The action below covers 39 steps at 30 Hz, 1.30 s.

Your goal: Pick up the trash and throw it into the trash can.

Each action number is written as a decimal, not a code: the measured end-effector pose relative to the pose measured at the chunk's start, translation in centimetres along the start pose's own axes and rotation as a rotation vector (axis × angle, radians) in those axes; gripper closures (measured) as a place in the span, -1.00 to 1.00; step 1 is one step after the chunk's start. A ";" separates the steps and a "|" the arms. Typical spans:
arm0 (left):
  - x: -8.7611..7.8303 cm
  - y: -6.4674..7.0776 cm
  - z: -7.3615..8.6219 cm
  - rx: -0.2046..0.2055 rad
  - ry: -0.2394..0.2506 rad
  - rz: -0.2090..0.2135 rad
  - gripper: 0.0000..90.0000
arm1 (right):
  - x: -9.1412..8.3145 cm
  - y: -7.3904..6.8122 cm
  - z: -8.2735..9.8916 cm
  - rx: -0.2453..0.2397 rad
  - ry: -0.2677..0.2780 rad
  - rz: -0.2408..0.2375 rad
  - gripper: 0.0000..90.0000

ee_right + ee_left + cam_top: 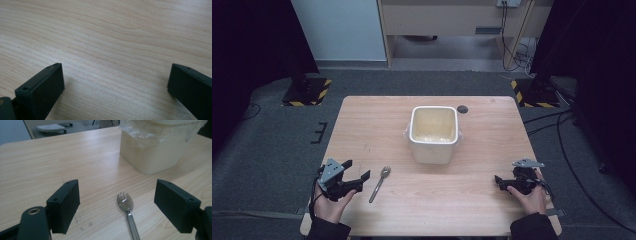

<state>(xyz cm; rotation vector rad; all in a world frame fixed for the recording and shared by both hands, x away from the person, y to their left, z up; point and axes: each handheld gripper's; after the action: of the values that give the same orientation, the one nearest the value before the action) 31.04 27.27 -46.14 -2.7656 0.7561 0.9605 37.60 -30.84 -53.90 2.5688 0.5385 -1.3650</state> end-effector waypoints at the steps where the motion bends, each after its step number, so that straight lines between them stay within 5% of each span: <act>1: -0.1 0.2 -0.3 0.005 0.006 0.007 -0.56 | 0.0 0.0 0.0 0.000 0.000 0.000 -0.98; 8: 0.8 1.3 -2.5 0.026 -0.007 0.019 -0.56 | 0.0 0.0 0.0 0.001 0.000 0.000 -0.98; 13: 2.2 1.9 -2.6 0.038 -0.027 0.035 -0.54 | 0.0 0.0 0.0 -0.001 -0.001 0.000 -0.98; 24: 6.2 2.2 -0.3 0.062 -0.187 0.041 -0.39 | 0.0 0.0 0.0 -0.009 0.000 -0.003 -0.98; 39: 8.0 2.6 1.3 0.076 -0.354 0.006 0.00 | 0.1 -0.1 -0.1 -0.014 0.000 -0.007 -0.98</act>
<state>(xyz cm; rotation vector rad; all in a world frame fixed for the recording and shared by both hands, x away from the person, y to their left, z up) 34.42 22.02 -51.90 -2.4315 0.7231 1.3424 37.66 -30.76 -53.92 2.5586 0.5560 -1.3580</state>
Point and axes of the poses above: each handheld gripper's, and its own axes: x roughly forward along the jaws, z roughly out of its underside, y roughly to its right, and after that the axes turned 11 degrees about -y, right-handed
